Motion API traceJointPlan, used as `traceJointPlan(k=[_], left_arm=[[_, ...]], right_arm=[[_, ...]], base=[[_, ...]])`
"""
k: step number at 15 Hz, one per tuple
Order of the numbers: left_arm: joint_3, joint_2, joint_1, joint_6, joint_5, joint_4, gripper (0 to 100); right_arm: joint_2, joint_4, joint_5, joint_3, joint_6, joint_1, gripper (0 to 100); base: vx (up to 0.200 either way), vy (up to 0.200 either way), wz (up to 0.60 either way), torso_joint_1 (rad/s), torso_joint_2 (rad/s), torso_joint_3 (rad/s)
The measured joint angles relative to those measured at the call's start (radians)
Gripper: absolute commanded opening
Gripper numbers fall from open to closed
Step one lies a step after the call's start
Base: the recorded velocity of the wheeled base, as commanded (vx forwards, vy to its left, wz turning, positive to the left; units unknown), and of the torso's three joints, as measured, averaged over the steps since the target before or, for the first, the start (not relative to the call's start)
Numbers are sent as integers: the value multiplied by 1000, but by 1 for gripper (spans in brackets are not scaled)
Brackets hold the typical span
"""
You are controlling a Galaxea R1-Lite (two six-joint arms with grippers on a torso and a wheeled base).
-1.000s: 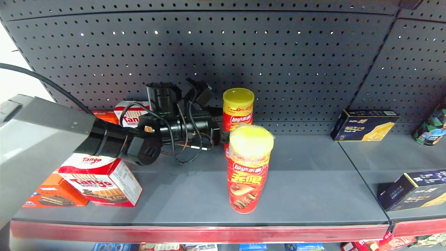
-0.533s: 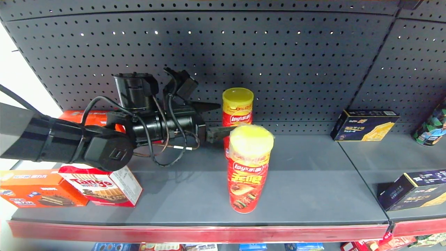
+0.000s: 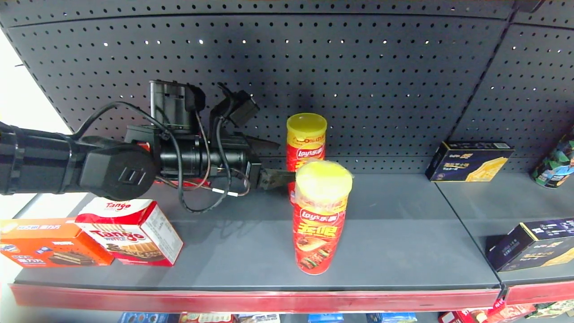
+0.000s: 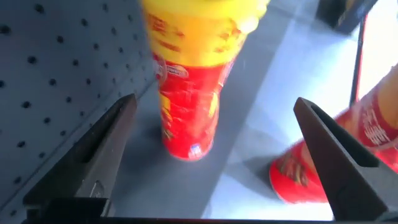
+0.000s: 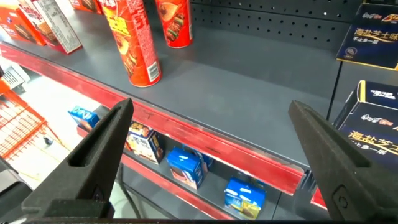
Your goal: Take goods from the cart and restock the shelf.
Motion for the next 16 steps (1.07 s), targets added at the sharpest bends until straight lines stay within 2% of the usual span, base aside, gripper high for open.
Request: traceJointPlan(k=[2,3,4,10,16], left_arm=[[-30,0,-2,39,33,40,100],[-31,3,-2,70,58,48,100],[-33,7,-1,80,65,49,100],[-40,23,4,85,79,50,100],[-83,78,5,92,131,46,100]], right_arm=[[-1,0,-2,0,0,1,100],[-1,0,-4,0,0,1,100],[-2,0,-6,0,0,0,100],[-5,1,-5,-1,0,0,100],[-6,1,-5,3,0,-1,100]], base=[[0,0,0,0,0,0],[0,0,0,0,0,0],[0,0,0,0,0,0],[0,0,0,0,0,0],[0,0,0,0,0,0]])
